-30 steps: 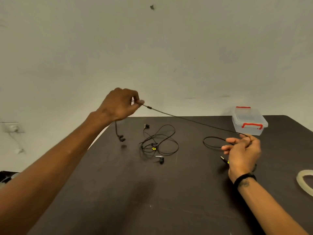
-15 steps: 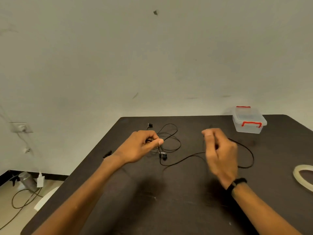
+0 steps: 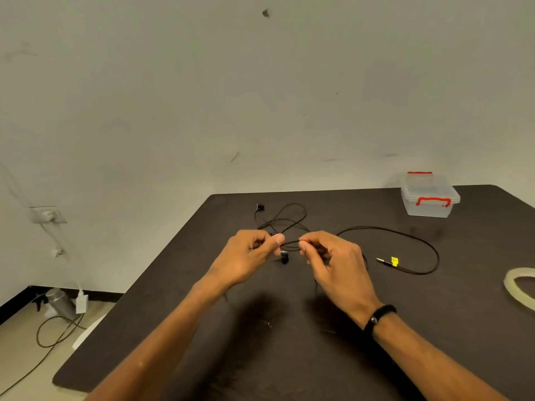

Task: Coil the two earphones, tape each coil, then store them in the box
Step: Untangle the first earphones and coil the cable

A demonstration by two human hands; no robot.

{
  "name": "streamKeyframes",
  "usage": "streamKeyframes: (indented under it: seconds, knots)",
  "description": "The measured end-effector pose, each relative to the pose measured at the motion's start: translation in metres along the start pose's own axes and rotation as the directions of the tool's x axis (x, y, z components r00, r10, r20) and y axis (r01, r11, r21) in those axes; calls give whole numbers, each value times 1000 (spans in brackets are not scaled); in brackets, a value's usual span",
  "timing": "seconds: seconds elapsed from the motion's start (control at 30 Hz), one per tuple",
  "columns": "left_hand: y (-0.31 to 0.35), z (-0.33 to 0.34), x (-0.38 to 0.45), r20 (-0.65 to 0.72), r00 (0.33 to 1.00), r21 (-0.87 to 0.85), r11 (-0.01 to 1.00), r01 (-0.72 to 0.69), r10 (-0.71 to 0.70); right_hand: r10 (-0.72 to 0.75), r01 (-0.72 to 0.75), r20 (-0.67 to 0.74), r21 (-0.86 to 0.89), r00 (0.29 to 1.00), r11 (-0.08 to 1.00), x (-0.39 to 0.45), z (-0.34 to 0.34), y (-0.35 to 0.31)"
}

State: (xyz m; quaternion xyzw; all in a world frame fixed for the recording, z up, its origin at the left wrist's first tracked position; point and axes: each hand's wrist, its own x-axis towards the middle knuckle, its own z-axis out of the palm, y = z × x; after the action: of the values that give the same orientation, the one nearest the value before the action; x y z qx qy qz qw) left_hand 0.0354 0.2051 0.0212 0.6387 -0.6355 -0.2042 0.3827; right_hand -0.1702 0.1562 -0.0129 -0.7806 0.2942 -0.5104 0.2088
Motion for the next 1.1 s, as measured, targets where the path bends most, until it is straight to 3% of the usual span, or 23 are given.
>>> streamKeyframes:
  seconds: [0.07,0.17,0.4,0.53,0.63,0.7,0.77,0.83,0.93,1.03,1.1]
  knots:
    - [-17,0,9,40,988,88,985,148,-152,53,-52,15,-24,998,998,2,-3,8]
    - [-34,9,34,88,963,246,942,228,-256,85,-78,82,-87,993,993,1,-6,15]
    - [-43,33,125,26,963,260,932,253,-269,127,-100,148,-175,981,980,6,2,31]
    - [-36,39,161,25,972,138,964,227,-232,169,-139,134,-206,976,969,9,3,40]
    - [-22,34,153,-39,974,240,944,225,-222,206,-181,99,-215,973,960,12,0,49]
    - [-4,39,121,87,976,136,973,185,-198,214,-191,81,-223,973,956,11,-1,51]
    - [14,46,82,359,898,-70,952,299,-255,203,-180,81,-227,976,957,11,0,50]
    - [15,52,52,472,855,-94,952,292,-215,183,-161,82,-224,980,961,11,1,50]
    - [3,47,38,329,936,-27,990,139,-123,174,-153,69,-245,982,957,11,0,52]
    - [-2,36,36,290,947,-201,959,202,-139,184,-175,13,-258,983,950,13,-7,54]
    - [-3,26,36,270,952,-222,952,209,-146,199,-203,-42,-273,979,940,16,-15,57]
